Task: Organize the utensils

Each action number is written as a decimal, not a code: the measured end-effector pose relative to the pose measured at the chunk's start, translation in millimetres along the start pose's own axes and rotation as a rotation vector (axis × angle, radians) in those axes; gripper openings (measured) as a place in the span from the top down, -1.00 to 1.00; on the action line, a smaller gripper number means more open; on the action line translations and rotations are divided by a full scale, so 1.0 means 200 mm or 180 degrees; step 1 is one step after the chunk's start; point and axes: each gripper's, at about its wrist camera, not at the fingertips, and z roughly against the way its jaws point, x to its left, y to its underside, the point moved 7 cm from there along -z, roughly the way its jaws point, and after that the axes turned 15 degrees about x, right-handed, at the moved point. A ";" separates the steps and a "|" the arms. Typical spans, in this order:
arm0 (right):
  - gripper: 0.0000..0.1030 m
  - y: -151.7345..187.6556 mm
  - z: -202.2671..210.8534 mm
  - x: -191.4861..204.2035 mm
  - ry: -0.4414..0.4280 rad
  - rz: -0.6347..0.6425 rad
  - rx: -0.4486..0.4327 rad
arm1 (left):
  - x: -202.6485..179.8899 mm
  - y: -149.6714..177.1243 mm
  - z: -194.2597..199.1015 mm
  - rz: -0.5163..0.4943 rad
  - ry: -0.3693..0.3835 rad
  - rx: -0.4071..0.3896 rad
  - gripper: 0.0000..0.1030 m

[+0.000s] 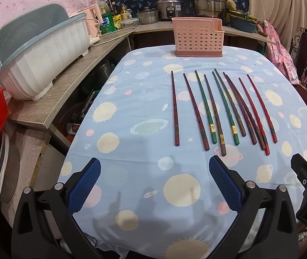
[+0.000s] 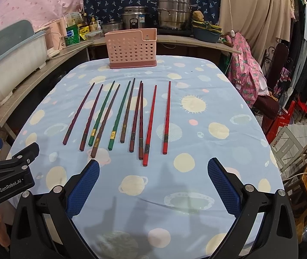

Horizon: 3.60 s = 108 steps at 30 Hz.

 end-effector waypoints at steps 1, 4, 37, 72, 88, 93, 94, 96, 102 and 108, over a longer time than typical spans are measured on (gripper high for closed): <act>-0.87 0.00 0.00 0.00 0.0000 0.0000 0.0001 | 0.00 0.00 0.00 -0.0002 -0.0002 -0.0002 -0.86; -0.87 0.00 0.00 0.00 0.0000 0.0002 0.0001 | 0.00 0.00 0.00 -0.0002 -0.0003 0.0000 -0.86; -0.87 -0.02 -0.01 -0.03 -0.0053 -0.0078 0.0013 | 0.00 0.01 -0.01 0.0001 -0.0014 0.0012 -0.86; 0.28 -0.23 -0.56 -0.17 -0.0134 -0.0244 0.0414 | 0.05 -0.22 -0.56 0.0200 0.0304 0.0459 -0.67; 0.86 -0.21 -0.57 -0.19 -0.0202 -0.0174 0.0421 | 0.01 -0.25 -0.57 0.0104 0.0557 0.0528 0.81; 0.86 -0.22 -0.49 -0.20 -0.0269 -0.0174 0.0383 | 0.02 -0.26 -0.49 0.0109 0.0611 0.0484 0.87; 0.86 -0.24 -0.46 -0.21 -0.0302 -0.0188 0.0354 | 0.03 -0.26 -0.46 0.0122 0.0619 0.0460 0.87; 0.86 -0.28 -0.38 -0.22 -0.0343 -0.0196 0.0271 | 0.05 -0.29 -0.39 0.0149 0.0656 0.0387 0.87; 0.86 -0.49 -0.09 -0.26 -0.0397 -0.0205 -0.0136 | 0.12 -0.49 -0.11 0.0249 0.0744 0.0036 0.87; 0.86 -0.77 0.06 -0.31 -0.0423 -0.0209 -0.0465 | 0.14 -0.79 0.12 0.0285 0.0819 -0.0366 0.87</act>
